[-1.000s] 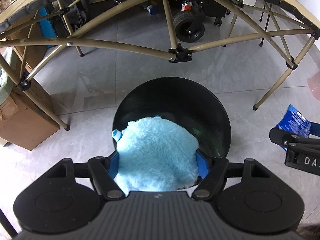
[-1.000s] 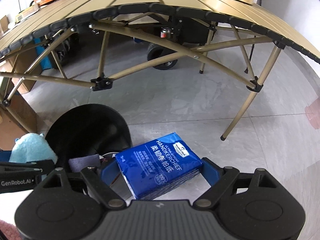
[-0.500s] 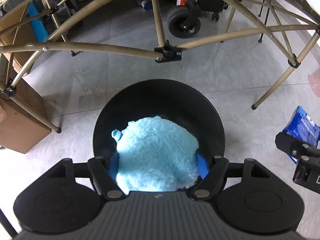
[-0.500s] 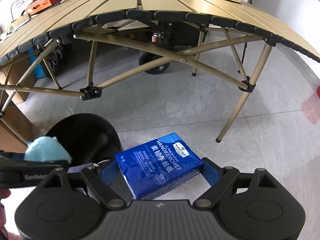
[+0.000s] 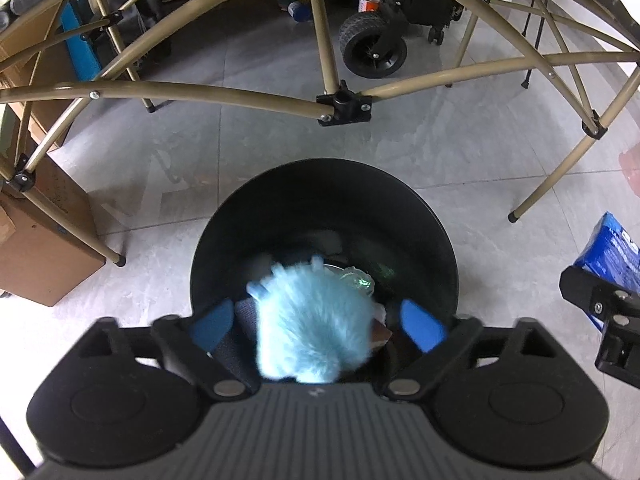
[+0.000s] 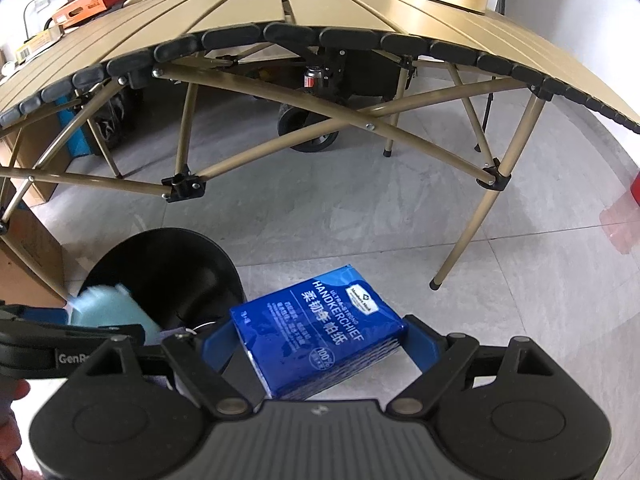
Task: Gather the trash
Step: 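Open the left gripper over the bin to drop the fuzzy ball, then move the left tool up away from the bin while the right tool holds the tissue pack over it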
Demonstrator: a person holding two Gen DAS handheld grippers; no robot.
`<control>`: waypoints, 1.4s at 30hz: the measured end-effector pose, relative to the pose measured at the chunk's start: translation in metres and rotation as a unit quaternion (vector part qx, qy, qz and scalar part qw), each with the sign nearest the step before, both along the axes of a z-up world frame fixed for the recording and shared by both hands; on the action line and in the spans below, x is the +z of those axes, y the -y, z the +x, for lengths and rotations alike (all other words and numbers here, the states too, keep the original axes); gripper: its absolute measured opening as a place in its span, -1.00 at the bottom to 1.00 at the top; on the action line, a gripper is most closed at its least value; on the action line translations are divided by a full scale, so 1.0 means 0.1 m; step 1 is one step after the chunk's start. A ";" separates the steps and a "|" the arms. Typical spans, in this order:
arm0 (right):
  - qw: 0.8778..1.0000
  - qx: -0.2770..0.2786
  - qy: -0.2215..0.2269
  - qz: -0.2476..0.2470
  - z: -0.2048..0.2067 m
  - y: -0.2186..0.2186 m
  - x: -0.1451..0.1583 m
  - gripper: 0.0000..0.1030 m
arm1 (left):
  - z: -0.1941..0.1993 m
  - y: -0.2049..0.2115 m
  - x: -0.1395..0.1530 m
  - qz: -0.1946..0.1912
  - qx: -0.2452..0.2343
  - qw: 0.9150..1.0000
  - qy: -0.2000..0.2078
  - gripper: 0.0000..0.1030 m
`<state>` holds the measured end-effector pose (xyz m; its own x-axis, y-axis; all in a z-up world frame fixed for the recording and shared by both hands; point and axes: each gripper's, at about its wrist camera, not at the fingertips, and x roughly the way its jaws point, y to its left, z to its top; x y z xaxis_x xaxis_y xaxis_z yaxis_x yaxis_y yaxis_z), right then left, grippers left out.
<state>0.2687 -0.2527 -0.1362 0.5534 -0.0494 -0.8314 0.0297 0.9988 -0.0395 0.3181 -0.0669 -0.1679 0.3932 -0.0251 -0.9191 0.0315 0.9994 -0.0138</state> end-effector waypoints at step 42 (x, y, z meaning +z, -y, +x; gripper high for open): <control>0.999 0.042 -0.008 0.001 0.10 -0.56 -0.05 0.68 | -0.21 -0.55 0.44 0.023 0.057 0.996 0.063 1.00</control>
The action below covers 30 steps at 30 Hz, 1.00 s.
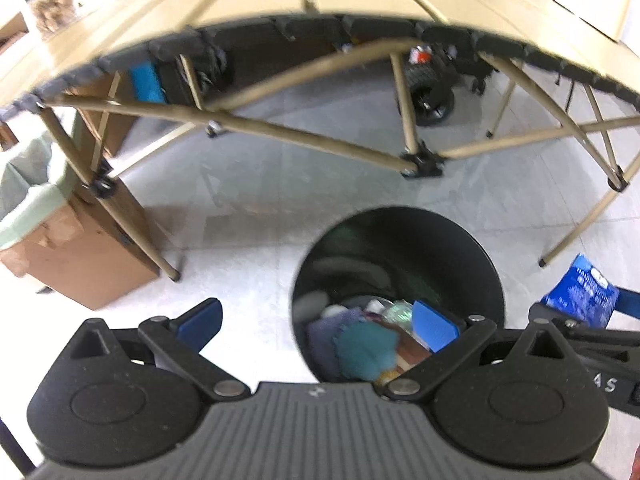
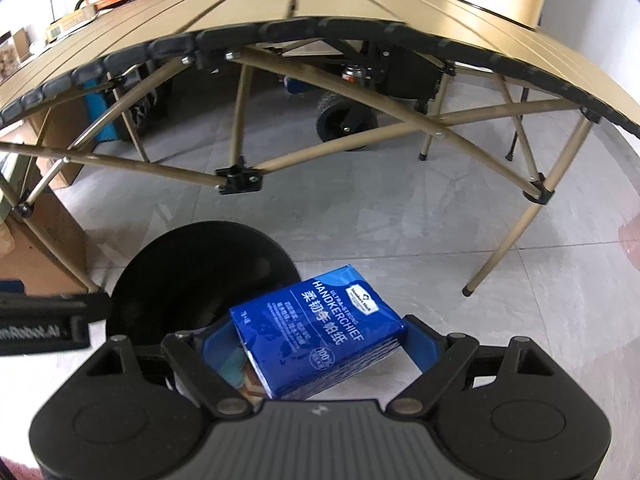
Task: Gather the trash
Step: 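Move the left tool up away from the bin while the right tool holds the tissue pack over it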
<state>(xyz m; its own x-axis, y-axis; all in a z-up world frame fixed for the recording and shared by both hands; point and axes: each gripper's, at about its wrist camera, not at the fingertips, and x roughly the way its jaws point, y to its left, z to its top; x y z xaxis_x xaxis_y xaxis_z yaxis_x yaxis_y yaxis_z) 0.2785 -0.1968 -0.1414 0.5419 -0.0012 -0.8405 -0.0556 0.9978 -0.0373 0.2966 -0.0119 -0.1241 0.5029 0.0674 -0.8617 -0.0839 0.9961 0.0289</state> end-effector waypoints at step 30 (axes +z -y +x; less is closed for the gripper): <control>0.997 0.053 -0.045 0.013 0.12 -0.84 -0.29 0.68 | -0.16 -0.61 0.17 0.020 0.092 0.995 0.030 1.00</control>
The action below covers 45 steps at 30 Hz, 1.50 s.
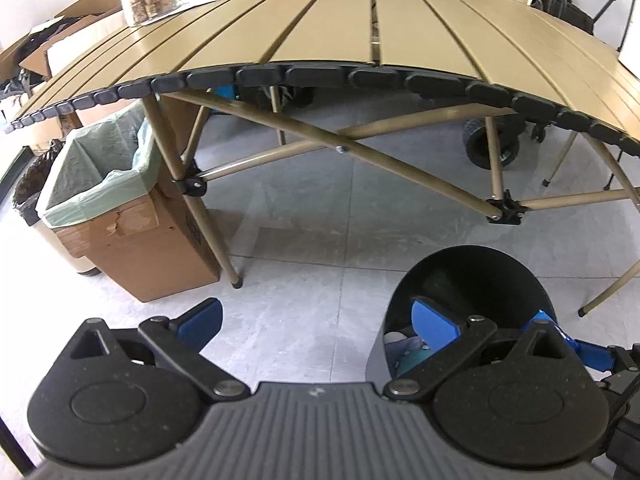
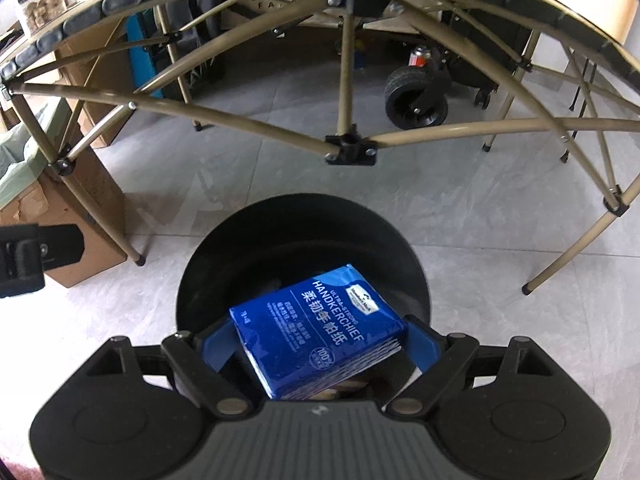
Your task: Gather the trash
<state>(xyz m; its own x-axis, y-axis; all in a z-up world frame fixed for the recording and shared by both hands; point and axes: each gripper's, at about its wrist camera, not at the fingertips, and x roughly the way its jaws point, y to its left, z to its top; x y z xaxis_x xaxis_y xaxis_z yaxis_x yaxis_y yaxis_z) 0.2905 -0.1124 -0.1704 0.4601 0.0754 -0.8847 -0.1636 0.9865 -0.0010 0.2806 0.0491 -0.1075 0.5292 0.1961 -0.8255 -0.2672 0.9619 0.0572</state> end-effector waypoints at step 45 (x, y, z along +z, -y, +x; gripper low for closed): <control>0.998 -0.008 -0.049 0.028 0.17 -0.07 -0.26 1.00 | 0.02 -0.16 -0.10 0.013 0.027 0.999 -0.017 1.00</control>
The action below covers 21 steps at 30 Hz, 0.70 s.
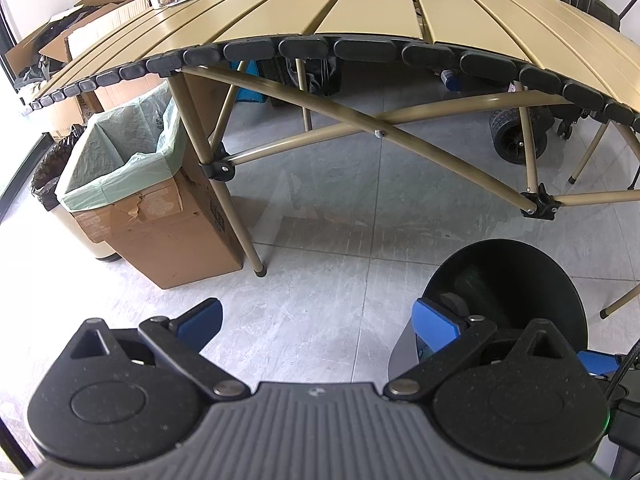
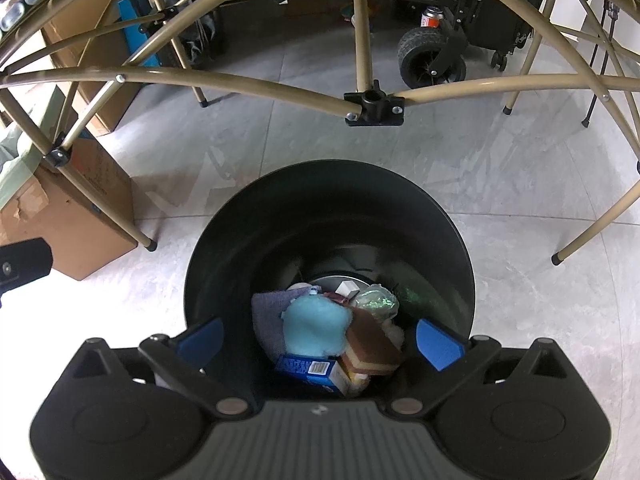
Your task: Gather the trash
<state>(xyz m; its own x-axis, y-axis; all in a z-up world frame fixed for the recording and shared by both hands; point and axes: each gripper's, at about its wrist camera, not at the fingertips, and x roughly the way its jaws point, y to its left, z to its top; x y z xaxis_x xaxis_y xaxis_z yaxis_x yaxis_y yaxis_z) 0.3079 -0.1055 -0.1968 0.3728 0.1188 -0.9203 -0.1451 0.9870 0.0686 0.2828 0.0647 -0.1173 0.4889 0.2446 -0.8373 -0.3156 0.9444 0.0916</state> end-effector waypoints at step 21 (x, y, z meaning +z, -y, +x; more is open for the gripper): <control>0.998 -0.017 0.060 0.014 -0.37 0.40 0.51 1.00 | -0.18 0.14 0.34 -0.023 0.003 0.997 0.071 1.00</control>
<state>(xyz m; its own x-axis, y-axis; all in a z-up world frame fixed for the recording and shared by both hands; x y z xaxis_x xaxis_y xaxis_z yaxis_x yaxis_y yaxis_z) 0.2706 -0.1450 -0.1460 0.4852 0.1292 -0.8648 -0.1205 0.9895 0.0802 0.2644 0.0509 -0.0834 0.6018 0.2111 -0.7702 -0.3283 0.9446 0.0024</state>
